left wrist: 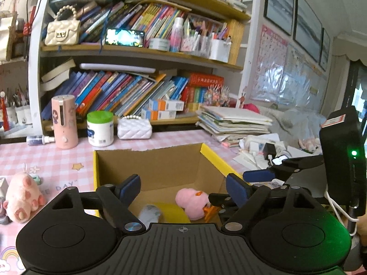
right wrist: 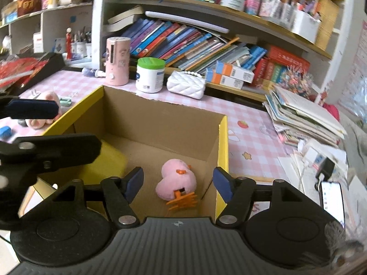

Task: Organize objects
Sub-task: 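Lower the chick into the box with the right gripper while the left gripper drops the tape, then withdraw both open grippers from the box back toward the table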

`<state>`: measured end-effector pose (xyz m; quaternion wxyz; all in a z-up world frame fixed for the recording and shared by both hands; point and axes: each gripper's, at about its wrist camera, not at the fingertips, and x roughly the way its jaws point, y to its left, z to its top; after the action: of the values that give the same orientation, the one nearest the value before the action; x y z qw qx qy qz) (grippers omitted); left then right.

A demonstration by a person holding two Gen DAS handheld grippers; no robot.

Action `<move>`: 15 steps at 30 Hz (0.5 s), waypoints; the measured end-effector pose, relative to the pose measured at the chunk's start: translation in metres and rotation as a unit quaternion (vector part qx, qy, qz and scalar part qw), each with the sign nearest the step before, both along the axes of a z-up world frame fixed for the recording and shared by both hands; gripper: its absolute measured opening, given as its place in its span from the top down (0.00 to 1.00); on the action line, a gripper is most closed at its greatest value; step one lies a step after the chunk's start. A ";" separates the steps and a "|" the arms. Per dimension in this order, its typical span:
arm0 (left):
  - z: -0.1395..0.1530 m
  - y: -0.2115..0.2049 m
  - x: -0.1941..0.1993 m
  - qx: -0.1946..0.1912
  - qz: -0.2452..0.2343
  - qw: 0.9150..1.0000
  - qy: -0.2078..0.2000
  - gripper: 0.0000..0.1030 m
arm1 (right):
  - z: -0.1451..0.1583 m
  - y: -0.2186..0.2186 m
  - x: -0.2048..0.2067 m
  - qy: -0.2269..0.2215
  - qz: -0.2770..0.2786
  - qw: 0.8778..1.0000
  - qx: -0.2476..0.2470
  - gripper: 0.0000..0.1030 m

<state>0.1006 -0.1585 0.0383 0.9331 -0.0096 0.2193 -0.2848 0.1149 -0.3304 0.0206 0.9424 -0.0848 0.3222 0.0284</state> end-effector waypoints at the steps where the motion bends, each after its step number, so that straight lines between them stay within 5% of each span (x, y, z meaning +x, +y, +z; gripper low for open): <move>1: 0.001 0.001 -0.003 0.001 -0.002 1.000 -0.003 0.19 | 0.001 0.000 -0.002 -0.001 -0.005 1.000 0.003 0.37; 15: 0.003 0.041 -0.047 -0.010 0.028 0.999 -0.019 0.15 | 0.011 0.007 -0.059 -0.036 -0.121 0.991 0.049 0.35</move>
<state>0.0532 -0.1178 0.0411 0.9445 -0.0194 0.1982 -0.2612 0.0562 -0.3232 0.0318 0.9529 -0.0001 0.2941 -0.0734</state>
